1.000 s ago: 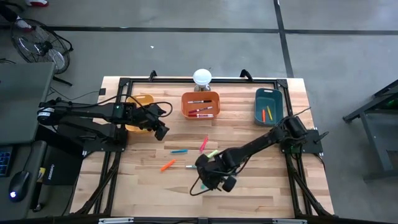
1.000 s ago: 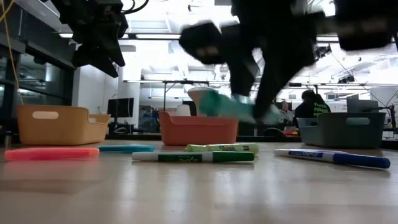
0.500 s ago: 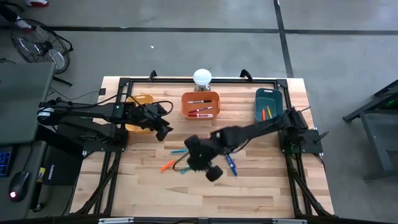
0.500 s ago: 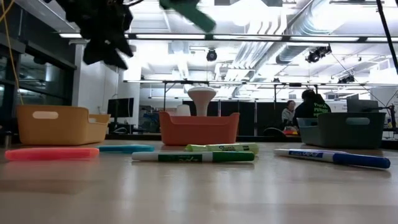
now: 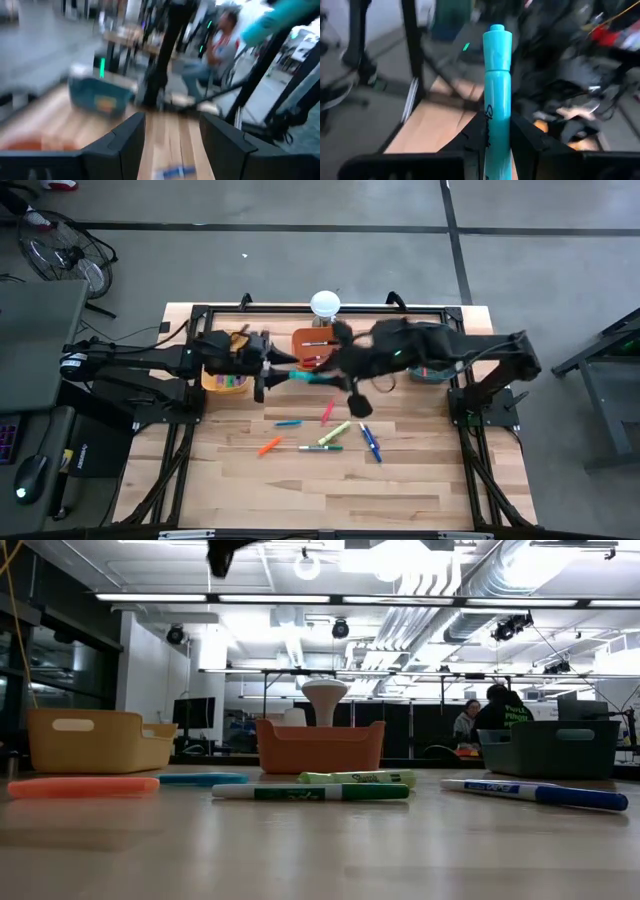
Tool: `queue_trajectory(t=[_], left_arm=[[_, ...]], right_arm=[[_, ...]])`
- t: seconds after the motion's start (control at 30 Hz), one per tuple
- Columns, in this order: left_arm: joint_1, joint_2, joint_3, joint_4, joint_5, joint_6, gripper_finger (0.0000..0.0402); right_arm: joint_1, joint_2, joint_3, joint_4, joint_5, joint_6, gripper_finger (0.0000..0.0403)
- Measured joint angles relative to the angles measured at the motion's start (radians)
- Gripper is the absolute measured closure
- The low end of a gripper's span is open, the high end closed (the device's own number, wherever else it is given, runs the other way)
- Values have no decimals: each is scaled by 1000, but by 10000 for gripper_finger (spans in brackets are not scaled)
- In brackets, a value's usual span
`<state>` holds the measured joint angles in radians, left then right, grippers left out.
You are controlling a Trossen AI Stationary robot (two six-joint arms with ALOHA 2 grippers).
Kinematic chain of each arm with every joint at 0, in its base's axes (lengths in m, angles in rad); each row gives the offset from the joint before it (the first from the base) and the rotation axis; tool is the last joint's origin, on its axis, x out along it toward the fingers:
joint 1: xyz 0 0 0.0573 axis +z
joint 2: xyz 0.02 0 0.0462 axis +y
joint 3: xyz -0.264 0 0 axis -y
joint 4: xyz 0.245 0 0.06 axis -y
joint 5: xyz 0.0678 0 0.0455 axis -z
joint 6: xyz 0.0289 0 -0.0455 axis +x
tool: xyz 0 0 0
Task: Pick & Place Markers
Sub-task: Put the blue highlighter pen into the yellow bin
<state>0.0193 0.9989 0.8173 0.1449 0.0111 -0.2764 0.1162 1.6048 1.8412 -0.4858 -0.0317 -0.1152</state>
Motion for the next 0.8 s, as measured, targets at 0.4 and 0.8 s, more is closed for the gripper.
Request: queue_trajectory(t=[0.4,0.8], left_arm=[[0,0,1,360,-29,178,216],[1,0,1,348,43,168,216]], right_arm=[[-37,39,-11,336,-6,33,348],[-113,103,-12,349,-47,33,349]])
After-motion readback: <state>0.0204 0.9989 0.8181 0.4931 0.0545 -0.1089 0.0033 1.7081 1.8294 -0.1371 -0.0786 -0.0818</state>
